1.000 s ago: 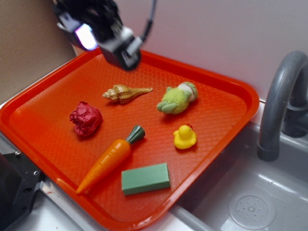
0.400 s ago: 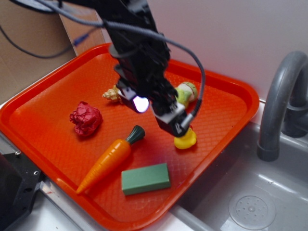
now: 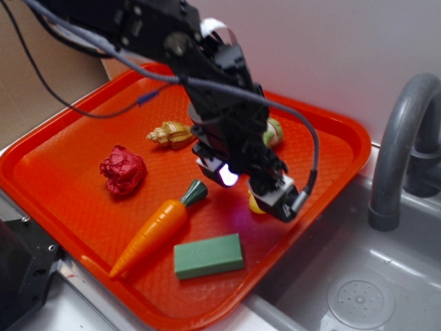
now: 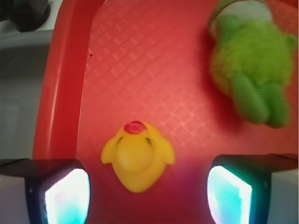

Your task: Grab the yellow duck.

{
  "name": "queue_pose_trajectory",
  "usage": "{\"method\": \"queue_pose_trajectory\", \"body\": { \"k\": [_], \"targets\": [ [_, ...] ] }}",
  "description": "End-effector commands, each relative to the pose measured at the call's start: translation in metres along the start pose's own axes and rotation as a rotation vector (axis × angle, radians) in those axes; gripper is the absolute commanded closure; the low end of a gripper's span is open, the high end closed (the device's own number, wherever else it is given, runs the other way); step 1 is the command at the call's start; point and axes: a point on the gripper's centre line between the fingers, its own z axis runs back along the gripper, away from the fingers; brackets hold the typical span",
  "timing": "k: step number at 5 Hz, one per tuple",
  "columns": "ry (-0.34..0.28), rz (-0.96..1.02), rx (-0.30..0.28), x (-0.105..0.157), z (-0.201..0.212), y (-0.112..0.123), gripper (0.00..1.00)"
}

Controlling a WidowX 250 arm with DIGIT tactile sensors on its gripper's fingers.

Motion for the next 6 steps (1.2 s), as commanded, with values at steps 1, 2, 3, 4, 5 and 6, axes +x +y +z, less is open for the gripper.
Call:
{"method": "queue_pose_trajectory", "body": {
  "k": [1, 2, 3, 4, 5, 6],
  "targets": [
    [-0.057, -0.021, -0.03, 0.013, -0.011, -0.027, 1.0],
    [-0.103, -0.037, 0.019, 0.014, -0.005, -0.02, 1.0],
    [-0.087, -0.087, 0.096, 0.021, 0.025, -0.009, 1.0],
    [-0.049, -0.089, 0.151, 0.03, 0.067, -0.001, 1.0],
    [-0.015, -0.048, 0.152, 0.038, 0.113, 0.011, 1.0],
    [0.019, 0.008, 0.141, 0.04, 0.148, 0.036, 1.0]
  ]
}}
